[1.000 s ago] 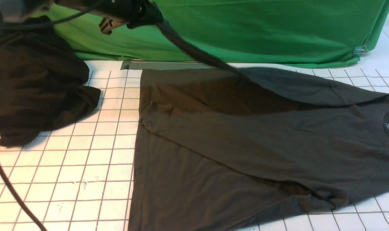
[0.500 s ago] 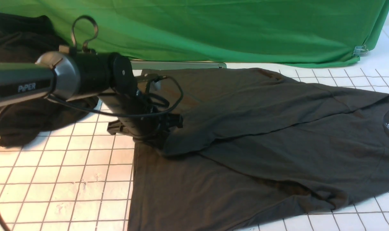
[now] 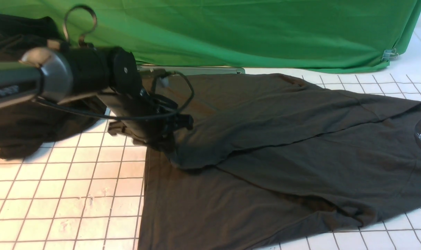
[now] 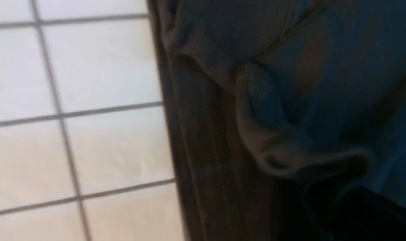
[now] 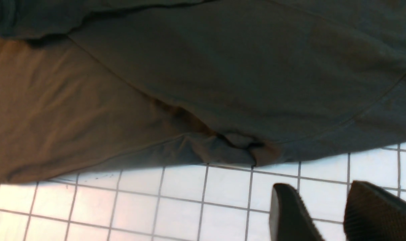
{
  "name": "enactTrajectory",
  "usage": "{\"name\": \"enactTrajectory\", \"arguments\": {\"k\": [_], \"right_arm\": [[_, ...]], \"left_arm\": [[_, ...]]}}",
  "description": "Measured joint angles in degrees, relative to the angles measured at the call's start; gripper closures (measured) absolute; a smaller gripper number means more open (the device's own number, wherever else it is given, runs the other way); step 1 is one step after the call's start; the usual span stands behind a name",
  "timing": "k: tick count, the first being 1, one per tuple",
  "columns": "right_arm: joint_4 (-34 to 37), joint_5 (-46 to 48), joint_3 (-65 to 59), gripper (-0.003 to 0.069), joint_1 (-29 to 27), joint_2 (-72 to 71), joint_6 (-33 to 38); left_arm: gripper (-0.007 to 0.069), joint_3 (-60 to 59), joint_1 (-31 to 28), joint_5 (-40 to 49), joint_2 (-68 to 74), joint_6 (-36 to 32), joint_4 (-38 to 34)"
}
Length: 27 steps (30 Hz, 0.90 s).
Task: Fold a long-sleeved shirt over a white checkered tablecloth.
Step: 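Fold the left side of the dark shirt inward over its body with the left gripper, then grasp the near edge of the shirt at its hem and shoulder corners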
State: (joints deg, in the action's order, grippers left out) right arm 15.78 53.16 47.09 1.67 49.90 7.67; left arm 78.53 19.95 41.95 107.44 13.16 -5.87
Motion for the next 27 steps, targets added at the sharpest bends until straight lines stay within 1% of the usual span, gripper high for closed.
{"name": "enactTrajectory", "arguments": {"k": [2, 3, 4, 5, 6, 7, 9, 10, 11, 12, 13, 17, 20, 23, 27], "right_arm": [[0.0, 0.0, 0.0, 0.0417, 0.0, 0.0, -0.4], [0.0, 0.0, 0.0, 0.0417, 0.0, 0.0, -0.5], [0.0, 0.0, 0.0, 0.0417, 0.0, 0.0, -0.5], [0.0, 0.0, 0.0, 0.0417, 0.0, 0.0, -0.5], [0.0, 0.0, 0.0, 0.0417, 0.0, 0.0, -0.5], [0.0, 0.0, 0.0, 0.0417, 0.0, 0.0, -0.5], [0.0, 0.0, 0.0, 0.0417, 0.0, 0.0, -0.5], [0.0, 0.0, 0.0, 0.0417, 0.0, 0.0, -0.5], [0.1, 0.0, 0.0, 0.0417, 0.0, 0.0, -0.5], [0.1, -0.1, 0.0, 0.0417, 0.0, 0.0, -0.5], [0.1, -0.1, 0.0, 0.0417, 0.0, 0.0, -0.5], [0.1, -0.3, 0.0, 0.0417, 0.0, 0.0, -0.5], [0.1, -0.3, 0.0, 0.0417, 0.0, 0.0, 0.3], [0.1, -0.3, 0.0, 0.0417, 0.0, 0.0, 1.2], [0.1, -0.3, 0.0, 0.0417, 0.0, 0.0, 2.5]], "left_arm": [[0.0300, 1.3, 0.0, 3.2, -2.3, 1.2, 4.4], [0.0293, 1.4, 0.0, 3.5, -2.5, 1.2, 4.7], [0.0242, 2.5, 0.0, 6.7, -4.2, 1.6, 6.8], [0.0242, 2.5, 0.0, 7.1, -4.2, 1.6, 7.0], [0.0193, 3.1, 0.0, 11.8, -5.6, 1.7, 8.1], [0.0193, 3.1, 0.0, 11.8, -5.8, 1.7, 8.1], [0.0156, 3.3, 0.0, 20.6, -7.2, 1.7, 8.5], [0.0155, 3.3, 0.0, 21.3, -7.3, 1.7, 8.5], [0.0148, 2.9, 0.0, 25.2, -7.8, 0.5, 7.5], [0.0146, 2.5, 0.0, 26.2, -8.1, -0.3, 6.2], [0.0146, 1.5, 0.0, 26.8, -8.4, -1.8, 3.6], [0.0146, -4.0, 0.5, 27.3, -8.8, -6.4, -7.1], [0.0144, -9.9, 1.6, 26.7, -8.8, -7.6, -11.3], [0.0144, -15.3, 1.9, 26.4, -8.8, -7.6, -11.5], [0.0144, -19.0, 1.9, 25.3, -8.8, -7.1, -10.6]]}}
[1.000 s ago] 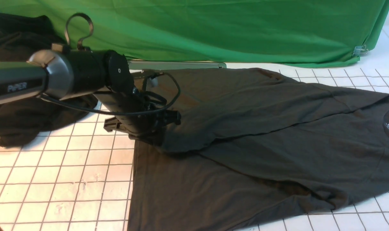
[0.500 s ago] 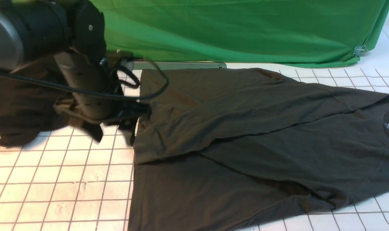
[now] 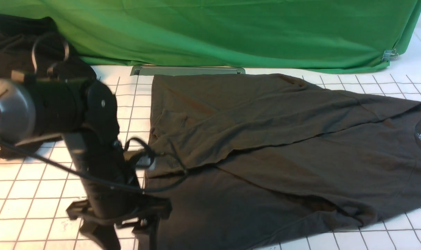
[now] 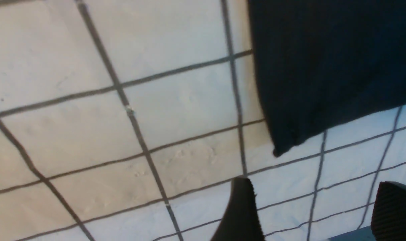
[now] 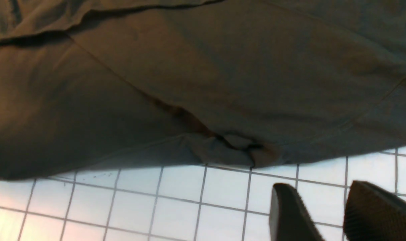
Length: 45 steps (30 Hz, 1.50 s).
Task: Fold a long-sleeved shirt over a white checkered tablecloth.
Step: 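Grasp the near edge of the shirt at its hem and shoulder corners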
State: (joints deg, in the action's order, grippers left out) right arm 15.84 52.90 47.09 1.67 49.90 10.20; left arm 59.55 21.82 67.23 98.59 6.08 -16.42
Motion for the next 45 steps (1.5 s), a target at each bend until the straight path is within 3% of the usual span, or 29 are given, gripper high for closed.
{"name": "enactTrajectory", "arguments": {"k": [10, 27, 37, 45], "right_arm": [[-0.1, 0.0, 0.0, 0.0417, 0.0, 0.0, 1.4], [-0.1, -1.5, 0.0, 0.0417, 0.0, 0.0, 1.4], [0.0, -1.9, 0.0, 0.0417, 0.0, 0.0, 1.4], [0.0, -1.9, 0.0, 0.0417, 0.0, 0.0, 1.4]], "left_arm": [[0.0144, -6.9, 0.0, -13.5, 0.0, 2.4, -5.2], [0.0158, -8.1, 0.0, -13.4, 0.4, 2.2, -7.3], [0.0438, -8.2, 0.0, -14.7, 0.6, 1.2, -8.8], [0.0545, -8.2, 0.0, -16.2, 0.6, -0.5, -8.4]]}}
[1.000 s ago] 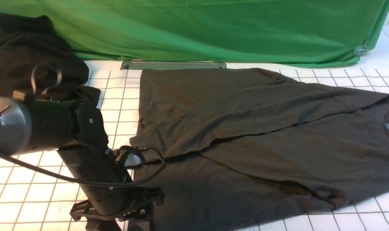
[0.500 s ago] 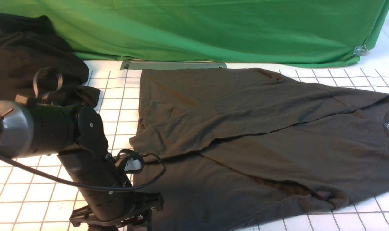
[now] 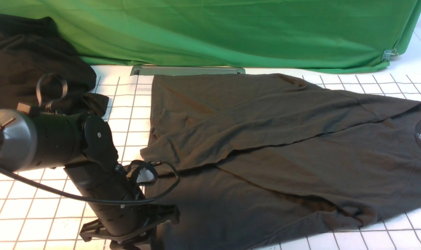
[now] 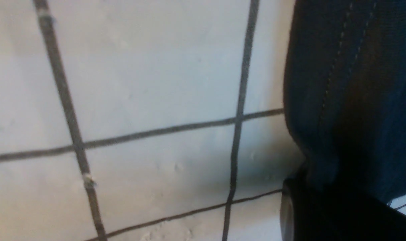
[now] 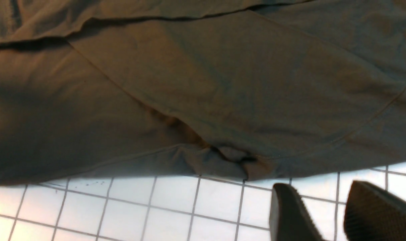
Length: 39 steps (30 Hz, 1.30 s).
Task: Fold a long-sleeved shirt over a white checkered tablecloth.
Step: 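Grasp the near edge of the shirt at its hem and shoulder corners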
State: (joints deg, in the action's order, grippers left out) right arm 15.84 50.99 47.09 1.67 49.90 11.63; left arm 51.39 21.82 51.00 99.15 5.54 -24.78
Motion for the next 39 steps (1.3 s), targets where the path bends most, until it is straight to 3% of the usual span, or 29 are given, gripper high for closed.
{"name": "enactTrajectory", "arguments": {"k": [3, 8, 17, 18, 22, 23, 24, 26, 30, 39], "right_arm": [[0.0, 0.9, 0.0, 0.0417, 0.0, 0.0, 0.0], [-0.2, 3.9, 0.0, 0.0417, 1.6, 1.0, 0.2], [-2.8, 2.9, 0.0, 0.0394, 19.7, 10.6, 2.4], [-6.0, 1.7, 0.0, 0.0338, 23.6, 13.7, 2.2], [-14.7, 0.0, 0.0, 0.0192, 29.4, 20.3, -1.4], [-14.7, -0.2, 0.0, 0.0185, 29.6, 20.6, -1.6], [-19.4, -0.4, 0.0, 0.0132, 30.7, 23.7, -4.0], [-23.3, -0.7, 0.0, 0.0113, 31.0, 26.2, -6.2], [-28.9, -1.0, 0.0, 0.0105, 31.0, 30.5, -8.7], [-33.8, -9.4, 0.0, 0.0105, 31.1, 39.7, -8.7]], "left_arm": [[0.0601, 0.0, 0.0, 0.0, -0.3, -2.8, 0.0], [0.0614, 0.0, 0.0, 0.0, -3.5, -4.0, 1.4], [0.0614, 0.0, 0.0, 2.2, -12.7, -1.1, 6.2], [0.0614, -0.1, 0.0, 2.5, -13.5, -1.0, 6.4], [0.0614, -0.4, 0.0, 3.3, -14.6, -1.0, 7.6], [0.0614, -0.4, 0.0, 3.3, -14.6, -1.0, 7.8], [0.0614, -0.5, 0.0, 3.3, -15.1, -1.0, 9.4], [0.0613, -0.8, 0.0, 3.2, -15.4, -1.0, 10.3], [0.0613, -2.3, 0.0, 2.4, -15.5, -0.9, 10.9], [0.0613, -5.4, 0.0, 0.0, -15.5, -0.9, 11.0]]}}
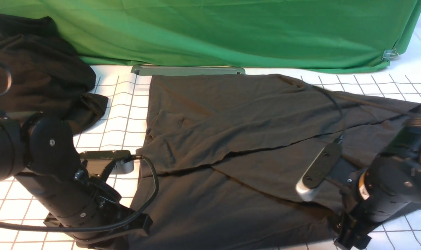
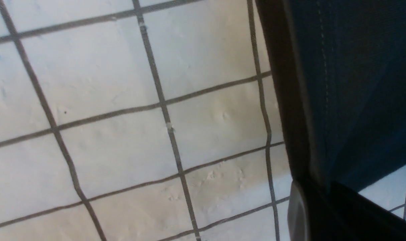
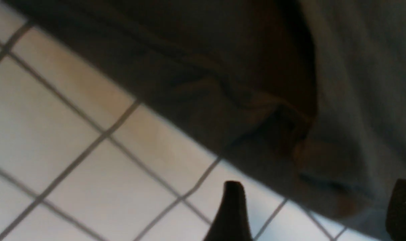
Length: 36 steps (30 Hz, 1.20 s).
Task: Fold a long-sleeved shirt over a white checkered tablecloth.
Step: 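Grasp the near edge of the shirt at its hem and shoulder corners, then fold the black garment in half by bringing its near edge over to the far edge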
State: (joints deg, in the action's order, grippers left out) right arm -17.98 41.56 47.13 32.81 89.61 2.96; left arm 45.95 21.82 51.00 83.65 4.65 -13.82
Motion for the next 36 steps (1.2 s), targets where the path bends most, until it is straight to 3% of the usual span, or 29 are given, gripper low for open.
{"name": "enactTrajectory", "arguments": {"k": [12, 15, 18, 19, 21, 23, 28, 36], "right_arm": [[-2.9, -0.5, 0.5, 0.0115, -0.2, 6.6, 0.5], [-2.8, -0.5, 0.6, 0.0187, -0.2, 6.7, 0.8], [-2.7, -0.9, 0.6, 0.0369, -0.2, 7.0, 0.8], [-2.8, -0.9, 0.6, 0.0382, -0.2, 7.0, 0.8], [-3.1, -0.8, 0.8, 0.0544, -0.2, 7.1, 0.8], [-3.1, 0.3, 1.5, 0.0597, -0.2, 6.8, 0.8], [-1.0, 5.8, 4.2, 0.0605, -0.2, 3.5, 0.8], [9.6, 14.4, 0.9, 0.0605, -0.2, -4.2, 1.1]], "left_arm": [[0.0613, -0.1, 0.0, -1.1, 0.0, 0.0, -0.1], [0.0613, -0.1, 0.0, -1.2, 0.0, 0.0, -0.2], [0.0613, -0.1, 0.0, -1.0, 0.0, -0.1, -0.3], [0.0613, 0.0, 0.0, -0.8, 0.0, -0.1, -0.3], [0.0613, 1.3, 0.0, 0.8, 0.0, -0.4, 0.0], [0.0613, 2.7, 0.0, 2.1, -0.1, -0.4, 0.4], [0.0613, 7.6, 0.0, 5.9, -1.3, -0.4, 1.5], [0.0613, 8.7, 0.0, 12.7, -4.5, -0.2, 1.6]]}}
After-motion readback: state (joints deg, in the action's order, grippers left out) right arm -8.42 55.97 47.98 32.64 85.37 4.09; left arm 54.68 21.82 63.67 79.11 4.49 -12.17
